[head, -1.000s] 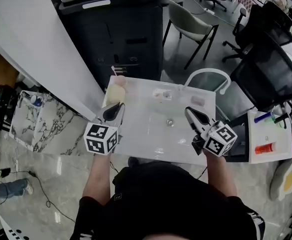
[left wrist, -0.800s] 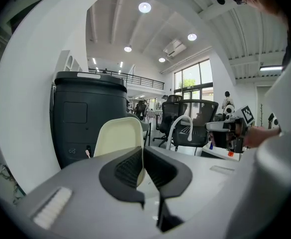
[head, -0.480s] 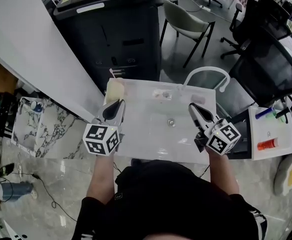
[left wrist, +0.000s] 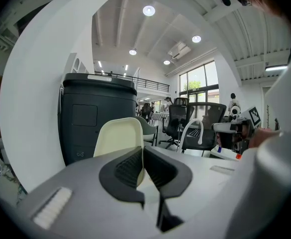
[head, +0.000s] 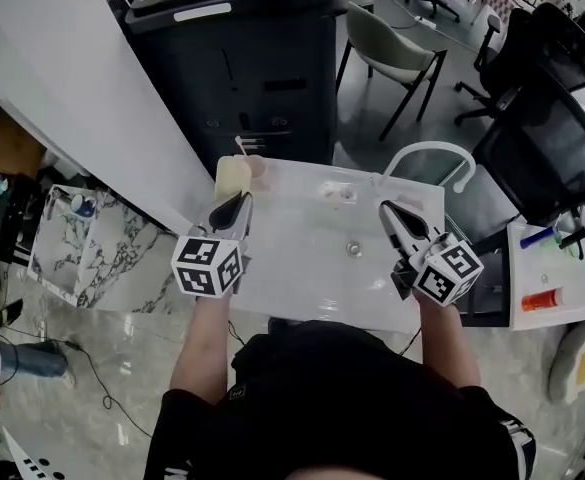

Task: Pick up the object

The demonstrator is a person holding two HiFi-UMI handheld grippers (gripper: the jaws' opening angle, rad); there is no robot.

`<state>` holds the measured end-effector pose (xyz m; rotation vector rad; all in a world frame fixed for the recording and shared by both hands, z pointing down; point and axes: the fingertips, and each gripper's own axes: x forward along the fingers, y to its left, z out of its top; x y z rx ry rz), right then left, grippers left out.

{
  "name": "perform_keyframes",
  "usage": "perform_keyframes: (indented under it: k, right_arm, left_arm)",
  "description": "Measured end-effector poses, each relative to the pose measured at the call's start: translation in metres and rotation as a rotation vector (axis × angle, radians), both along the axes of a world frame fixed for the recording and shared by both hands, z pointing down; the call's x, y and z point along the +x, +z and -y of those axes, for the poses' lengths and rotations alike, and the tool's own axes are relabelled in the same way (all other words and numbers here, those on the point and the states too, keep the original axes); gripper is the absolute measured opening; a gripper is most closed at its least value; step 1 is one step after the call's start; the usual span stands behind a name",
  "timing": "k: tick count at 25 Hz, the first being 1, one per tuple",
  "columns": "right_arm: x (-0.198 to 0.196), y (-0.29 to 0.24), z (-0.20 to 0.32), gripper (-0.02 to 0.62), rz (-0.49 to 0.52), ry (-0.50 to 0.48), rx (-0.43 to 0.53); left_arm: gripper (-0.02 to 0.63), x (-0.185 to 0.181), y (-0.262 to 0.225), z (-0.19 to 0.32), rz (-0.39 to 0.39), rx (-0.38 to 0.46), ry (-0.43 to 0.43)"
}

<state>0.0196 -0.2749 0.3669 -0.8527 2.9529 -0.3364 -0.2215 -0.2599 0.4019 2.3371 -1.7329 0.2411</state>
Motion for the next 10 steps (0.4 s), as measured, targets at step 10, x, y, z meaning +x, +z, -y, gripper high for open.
perform_keyframes:
  k: [10]
  right_arm:
    - [-0.037,0.012,0.005,0.011,-0.007,-0.045,-0.015]
  left_arm:
    - [0.025,-0.023,-0.002,0.003,0.016,0.000,-0.019]
